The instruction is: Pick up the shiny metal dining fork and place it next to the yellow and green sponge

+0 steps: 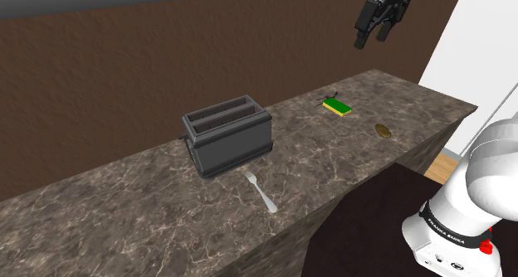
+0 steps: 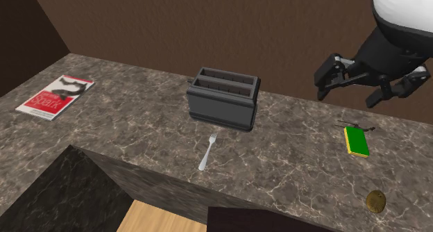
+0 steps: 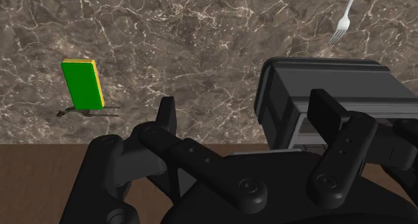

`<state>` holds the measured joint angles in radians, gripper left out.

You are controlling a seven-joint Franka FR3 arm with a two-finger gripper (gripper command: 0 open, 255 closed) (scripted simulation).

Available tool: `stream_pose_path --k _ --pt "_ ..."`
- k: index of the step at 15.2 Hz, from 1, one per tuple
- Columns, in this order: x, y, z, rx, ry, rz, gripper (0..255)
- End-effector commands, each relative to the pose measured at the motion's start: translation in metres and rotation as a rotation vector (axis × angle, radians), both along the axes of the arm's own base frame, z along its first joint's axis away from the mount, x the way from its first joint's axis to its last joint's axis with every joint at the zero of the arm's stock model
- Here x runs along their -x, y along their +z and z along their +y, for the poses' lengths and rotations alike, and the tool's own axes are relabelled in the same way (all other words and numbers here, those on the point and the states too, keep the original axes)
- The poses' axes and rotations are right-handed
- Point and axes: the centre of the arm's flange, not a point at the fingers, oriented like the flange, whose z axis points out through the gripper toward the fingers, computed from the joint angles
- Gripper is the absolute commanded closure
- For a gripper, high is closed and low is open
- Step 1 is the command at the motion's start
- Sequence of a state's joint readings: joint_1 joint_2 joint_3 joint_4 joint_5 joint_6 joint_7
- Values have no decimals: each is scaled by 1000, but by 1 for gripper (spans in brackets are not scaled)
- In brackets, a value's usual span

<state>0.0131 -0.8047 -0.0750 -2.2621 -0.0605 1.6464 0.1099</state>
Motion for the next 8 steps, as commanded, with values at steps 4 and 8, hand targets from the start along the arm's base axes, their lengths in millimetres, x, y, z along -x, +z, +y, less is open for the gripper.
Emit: stream_pose_path --k 4,8 --pt "-17 -29 23 -4 -3 26 0" --pt "-39 -67 53 -10 -7 60 0"
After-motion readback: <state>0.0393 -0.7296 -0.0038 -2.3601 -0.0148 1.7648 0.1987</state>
